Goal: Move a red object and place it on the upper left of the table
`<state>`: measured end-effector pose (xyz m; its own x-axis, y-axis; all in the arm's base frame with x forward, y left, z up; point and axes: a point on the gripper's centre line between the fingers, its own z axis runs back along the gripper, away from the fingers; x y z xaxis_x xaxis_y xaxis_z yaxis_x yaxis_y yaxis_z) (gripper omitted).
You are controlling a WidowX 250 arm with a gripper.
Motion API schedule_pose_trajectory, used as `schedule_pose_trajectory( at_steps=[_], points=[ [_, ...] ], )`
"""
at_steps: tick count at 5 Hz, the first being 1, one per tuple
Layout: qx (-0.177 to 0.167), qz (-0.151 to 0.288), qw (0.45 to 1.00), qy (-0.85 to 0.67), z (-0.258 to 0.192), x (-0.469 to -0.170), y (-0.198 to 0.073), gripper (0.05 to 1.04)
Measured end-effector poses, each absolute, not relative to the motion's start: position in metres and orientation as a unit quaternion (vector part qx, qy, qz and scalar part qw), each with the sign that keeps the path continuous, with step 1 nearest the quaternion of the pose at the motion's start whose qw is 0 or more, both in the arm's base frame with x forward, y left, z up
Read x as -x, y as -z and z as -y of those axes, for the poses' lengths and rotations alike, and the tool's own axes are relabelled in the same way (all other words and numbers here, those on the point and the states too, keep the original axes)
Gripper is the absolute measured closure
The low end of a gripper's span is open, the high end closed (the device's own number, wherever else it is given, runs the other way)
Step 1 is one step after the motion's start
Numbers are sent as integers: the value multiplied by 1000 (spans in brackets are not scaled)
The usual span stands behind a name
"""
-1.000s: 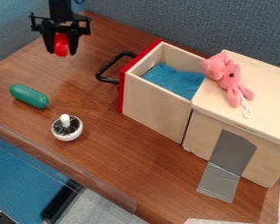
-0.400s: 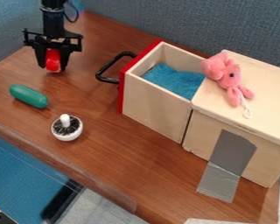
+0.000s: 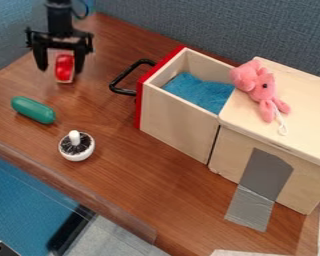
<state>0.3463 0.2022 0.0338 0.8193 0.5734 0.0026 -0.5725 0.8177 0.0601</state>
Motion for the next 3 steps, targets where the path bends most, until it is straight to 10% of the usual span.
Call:
schedule_pose_trajectory(
  at_steps=[3],
  points=[
    [-23, 111, 966, -234, -177, -350, -111, 83]
  ],
)
